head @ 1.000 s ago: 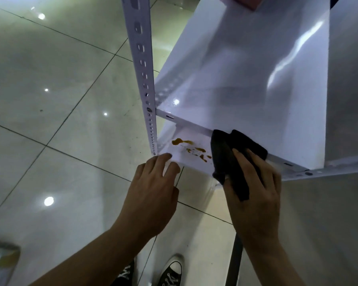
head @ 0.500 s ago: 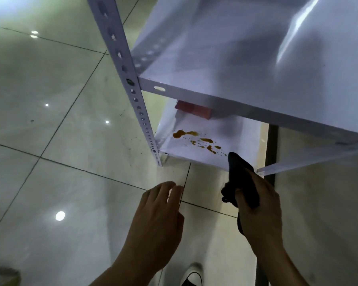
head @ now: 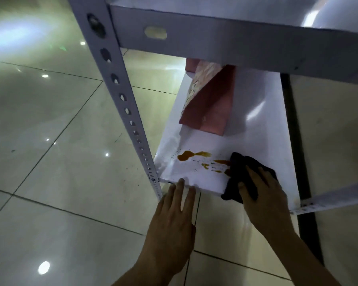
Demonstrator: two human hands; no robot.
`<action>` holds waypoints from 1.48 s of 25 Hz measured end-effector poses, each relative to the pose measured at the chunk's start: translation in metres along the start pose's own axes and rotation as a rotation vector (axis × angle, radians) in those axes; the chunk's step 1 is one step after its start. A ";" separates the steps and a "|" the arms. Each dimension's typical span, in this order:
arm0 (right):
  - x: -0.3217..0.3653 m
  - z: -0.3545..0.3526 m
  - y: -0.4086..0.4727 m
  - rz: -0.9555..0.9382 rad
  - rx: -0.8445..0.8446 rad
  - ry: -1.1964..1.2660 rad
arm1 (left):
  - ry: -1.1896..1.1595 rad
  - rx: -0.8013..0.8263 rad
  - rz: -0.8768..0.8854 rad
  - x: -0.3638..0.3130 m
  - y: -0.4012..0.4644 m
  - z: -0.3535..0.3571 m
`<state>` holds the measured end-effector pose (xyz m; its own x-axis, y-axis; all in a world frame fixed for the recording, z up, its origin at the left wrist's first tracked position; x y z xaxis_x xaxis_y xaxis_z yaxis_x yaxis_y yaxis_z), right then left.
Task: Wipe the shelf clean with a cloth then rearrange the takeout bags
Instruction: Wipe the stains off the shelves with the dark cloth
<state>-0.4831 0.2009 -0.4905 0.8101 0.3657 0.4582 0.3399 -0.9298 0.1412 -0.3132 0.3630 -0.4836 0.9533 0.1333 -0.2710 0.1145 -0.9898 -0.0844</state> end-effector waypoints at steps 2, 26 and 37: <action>-0.012 0.030 0.005 -0.074 0.064 -0.113 | 0.032 0.011 0.018 0.010 0.014 0.019; 0.074 0.089 0.042 -0.393 0.252 -0.018 | -0.064 -0.212 -0.057 0.051 0.008 0.031; 0.113 0.107 0.062 -0.458 0.264 -0.105 | -0.080 -0.270 -0.047 0.056 0.013 0.034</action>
<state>-0.3192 0.1887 -0.5234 0.5899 0.7459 0.3094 0.7671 -0.6373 0.0738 -0.2674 0.3589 -0.5321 0.9215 0.1722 -0.3482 0.2385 -0.9583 0.1573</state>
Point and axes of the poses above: each hand's wrist, its own y-axis towards the middle knuckle, its own z-axis out of the palm, x = y × z, the point moved 8 cm from there along y, towards the middle knuckle, and after that the axes turned 5 degrees about z, right-handed, at the moved point
